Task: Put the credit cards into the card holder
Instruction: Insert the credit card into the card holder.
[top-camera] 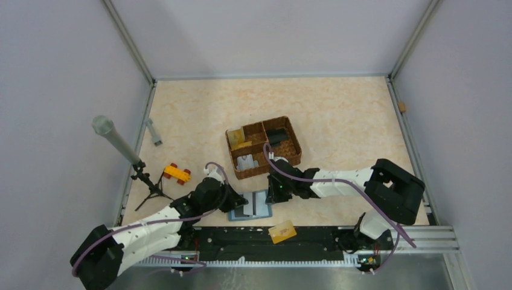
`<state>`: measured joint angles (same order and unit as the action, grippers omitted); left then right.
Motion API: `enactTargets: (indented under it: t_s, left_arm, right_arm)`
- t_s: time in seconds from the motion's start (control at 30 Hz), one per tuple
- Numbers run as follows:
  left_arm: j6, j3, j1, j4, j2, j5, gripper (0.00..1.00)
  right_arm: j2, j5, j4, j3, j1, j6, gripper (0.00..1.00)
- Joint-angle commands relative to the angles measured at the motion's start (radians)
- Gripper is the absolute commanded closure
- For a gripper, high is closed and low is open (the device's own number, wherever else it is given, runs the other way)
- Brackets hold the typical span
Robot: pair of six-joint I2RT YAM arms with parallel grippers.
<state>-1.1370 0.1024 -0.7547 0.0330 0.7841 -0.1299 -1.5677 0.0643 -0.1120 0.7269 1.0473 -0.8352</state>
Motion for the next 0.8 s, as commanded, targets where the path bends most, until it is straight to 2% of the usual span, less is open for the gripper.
enactTargets:
  t_s: [0.0,0.2,0.43,0.57,0.77]
  left_arm:
    - [-0.032,-0.019,-0.028,0.053,0.048,0.083,1.0]
    - [-0.053,0.016,-0.075,0.045,0.1,0.106,1.0]
    - [0.044,0.14,-0.08,-0.177,0.101,0.154,0.74]
    - [0.087,0.191,-0.081,-0.255,0.113,0.155,0.64]
    - [0.12,0.255,-0.082,-0.32,0.165,0.137,0.57]
  right_arm:
    - [-0.015,-0.05,-0.036,-0.03,0.016,0.003,1.0]
    - [-0.015,-0.055,-0.034,-0.026,0.015,-0.001,1.0]
    - [-0.012,-0.06,-0.043,-0.026,0.014,0.001,1.0]
    - [-0.01,-0.06,-0.048,-0.026,0.015,0.005,1.0]
    - [-0.011,-0.085,-0.052,-0.023,0.014,0.01,1.0]
